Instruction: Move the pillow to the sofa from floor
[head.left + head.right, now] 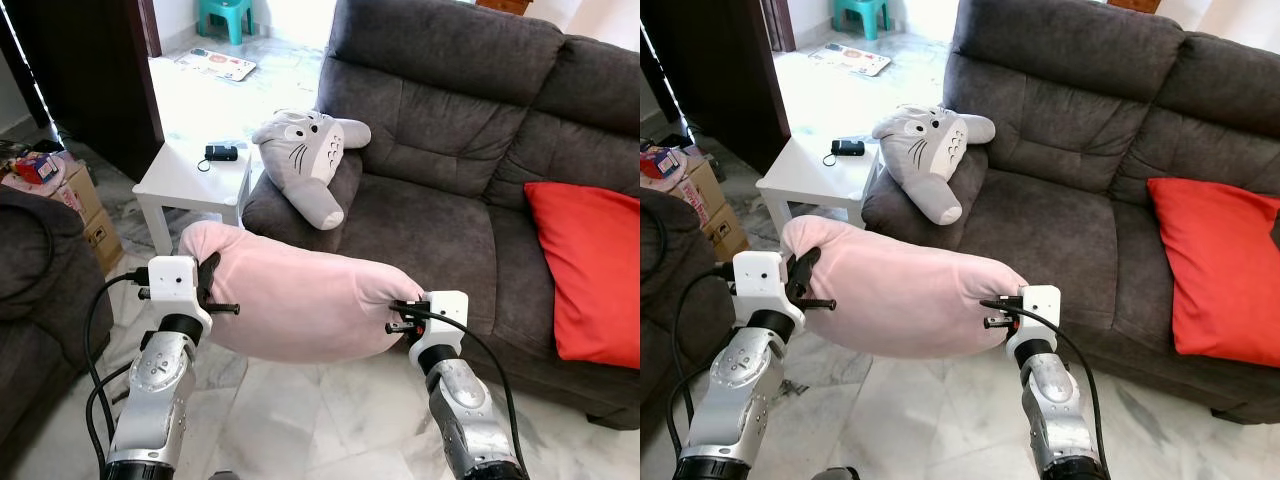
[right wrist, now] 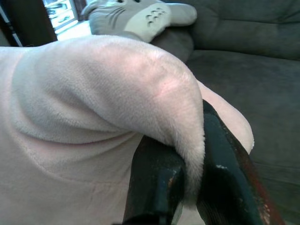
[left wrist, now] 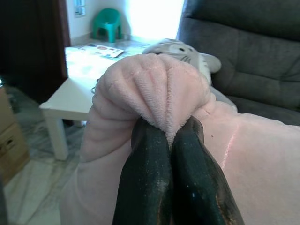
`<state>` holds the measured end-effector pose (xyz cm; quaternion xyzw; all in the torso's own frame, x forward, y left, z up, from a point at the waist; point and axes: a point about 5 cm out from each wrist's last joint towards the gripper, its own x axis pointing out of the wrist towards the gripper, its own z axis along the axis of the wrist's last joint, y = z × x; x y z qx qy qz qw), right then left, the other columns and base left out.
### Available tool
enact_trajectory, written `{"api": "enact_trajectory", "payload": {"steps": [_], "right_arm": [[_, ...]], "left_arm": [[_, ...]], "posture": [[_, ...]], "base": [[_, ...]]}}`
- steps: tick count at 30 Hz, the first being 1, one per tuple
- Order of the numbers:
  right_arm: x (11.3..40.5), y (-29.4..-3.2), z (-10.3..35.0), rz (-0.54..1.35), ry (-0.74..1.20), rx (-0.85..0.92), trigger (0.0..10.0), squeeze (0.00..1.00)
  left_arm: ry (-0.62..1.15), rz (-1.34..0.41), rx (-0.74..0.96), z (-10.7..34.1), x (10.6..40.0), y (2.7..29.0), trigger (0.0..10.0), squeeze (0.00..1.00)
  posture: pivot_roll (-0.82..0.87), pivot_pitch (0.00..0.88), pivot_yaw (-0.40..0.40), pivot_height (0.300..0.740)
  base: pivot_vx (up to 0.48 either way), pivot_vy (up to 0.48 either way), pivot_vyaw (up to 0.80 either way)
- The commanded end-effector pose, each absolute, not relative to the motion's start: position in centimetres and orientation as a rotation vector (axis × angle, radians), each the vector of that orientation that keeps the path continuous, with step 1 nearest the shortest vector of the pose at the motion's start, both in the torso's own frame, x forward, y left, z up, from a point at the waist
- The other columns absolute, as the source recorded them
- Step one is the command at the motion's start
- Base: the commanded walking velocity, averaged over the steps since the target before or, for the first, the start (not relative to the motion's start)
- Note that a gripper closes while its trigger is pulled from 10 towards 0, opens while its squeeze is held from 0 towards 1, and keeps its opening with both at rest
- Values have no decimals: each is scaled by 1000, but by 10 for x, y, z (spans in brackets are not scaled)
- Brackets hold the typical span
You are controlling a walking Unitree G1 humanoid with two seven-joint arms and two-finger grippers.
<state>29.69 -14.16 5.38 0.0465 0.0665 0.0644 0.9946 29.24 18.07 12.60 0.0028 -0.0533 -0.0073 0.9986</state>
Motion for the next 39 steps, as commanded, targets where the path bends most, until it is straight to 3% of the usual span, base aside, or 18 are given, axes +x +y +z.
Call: {"api": "enact_trajectory", "payload": {"steps": [1, 17, 29, 39], "right_arm": [[305, -154, 72, 74, 43, 113, 10000, 0], [310, -152, 74, 66, 47, 107, 10000, 0], [311, -140, 68, 13, 44, 141, 10000, 0], [310, -125, 62, 22, 51, 148, 10000, 0]], "left_arm": [[-163, -4, 17, 137, 296, 180, 10000, 0], [-166, 20, 25, 138, 300, 182, 10000, 0], [-139, -32, 75, 141, 309, 190, 10000, 0], [-123, -36, 82, 140, 317, 195, 10000, 0]], "posture": [[182, 0, -150, 740], [182, 2, -148, 740], [205, 0, -26, 740], [190, 0, -3, 740]], "base": [[0, 0, -788], [0, -90, -788], [0, 0, -788], [0, 0, -788]]}}
